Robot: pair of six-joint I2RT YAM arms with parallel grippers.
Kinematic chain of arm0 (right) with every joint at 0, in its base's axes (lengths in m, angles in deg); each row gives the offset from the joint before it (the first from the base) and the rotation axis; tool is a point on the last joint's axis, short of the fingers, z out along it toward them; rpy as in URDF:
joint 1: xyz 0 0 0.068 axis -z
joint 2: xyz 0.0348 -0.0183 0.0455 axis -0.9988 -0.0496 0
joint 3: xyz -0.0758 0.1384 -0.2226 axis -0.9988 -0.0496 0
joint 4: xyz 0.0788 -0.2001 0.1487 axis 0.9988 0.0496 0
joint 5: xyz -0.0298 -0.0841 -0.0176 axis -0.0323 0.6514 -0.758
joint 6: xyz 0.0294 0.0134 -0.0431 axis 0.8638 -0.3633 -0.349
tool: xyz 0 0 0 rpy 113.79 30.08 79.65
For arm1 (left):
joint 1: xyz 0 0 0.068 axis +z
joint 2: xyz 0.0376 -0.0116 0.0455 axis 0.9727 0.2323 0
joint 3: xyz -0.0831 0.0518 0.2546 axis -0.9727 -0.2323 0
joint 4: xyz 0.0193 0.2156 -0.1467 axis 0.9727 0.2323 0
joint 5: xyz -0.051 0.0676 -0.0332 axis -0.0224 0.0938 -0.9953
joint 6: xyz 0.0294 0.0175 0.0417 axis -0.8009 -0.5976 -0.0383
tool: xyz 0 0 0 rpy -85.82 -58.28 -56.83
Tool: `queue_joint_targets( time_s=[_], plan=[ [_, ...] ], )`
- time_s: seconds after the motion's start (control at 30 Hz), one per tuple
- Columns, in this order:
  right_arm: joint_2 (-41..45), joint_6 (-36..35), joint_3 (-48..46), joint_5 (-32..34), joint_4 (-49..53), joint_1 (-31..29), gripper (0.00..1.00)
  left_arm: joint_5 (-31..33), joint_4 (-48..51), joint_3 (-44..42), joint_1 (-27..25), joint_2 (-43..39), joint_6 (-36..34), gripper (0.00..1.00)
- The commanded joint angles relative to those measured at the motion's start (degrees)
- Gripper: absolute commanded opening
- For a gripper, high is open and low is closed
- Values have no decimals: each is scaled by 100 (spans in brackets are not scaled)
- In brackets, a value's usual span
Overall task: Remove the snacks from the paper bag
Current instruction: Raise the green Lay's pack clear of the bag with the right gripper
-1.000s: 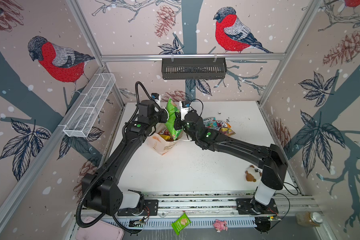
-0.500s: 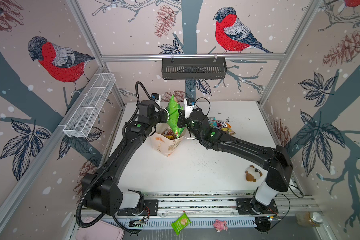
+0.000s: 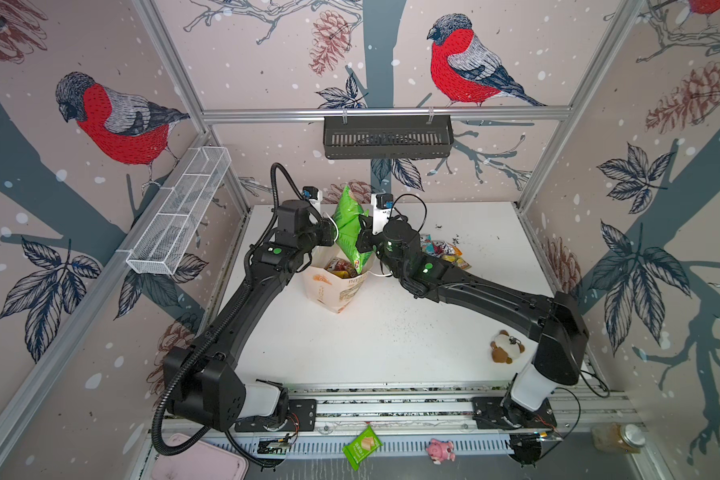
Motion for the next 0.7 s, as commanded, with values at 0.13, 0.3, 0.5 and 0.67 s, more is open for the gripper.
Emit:
queue_joint_targets(
  time_s=[0.13,0.3,0.5,0.67],
  plan=[
    [246,-7,-108,358,-835,0,0,-27,55,42,14,-2,29,0],
    [387,-44,-238,450,-946,0,0,-18,61,50,14,5,30,0],
    [524,-130,-338,541,-1047,7,0,9,76,53,15,14,31,0],
    [619,-127,-384,583,-1075,9,0,25,81,53,20,23,26,0]
  ],
)
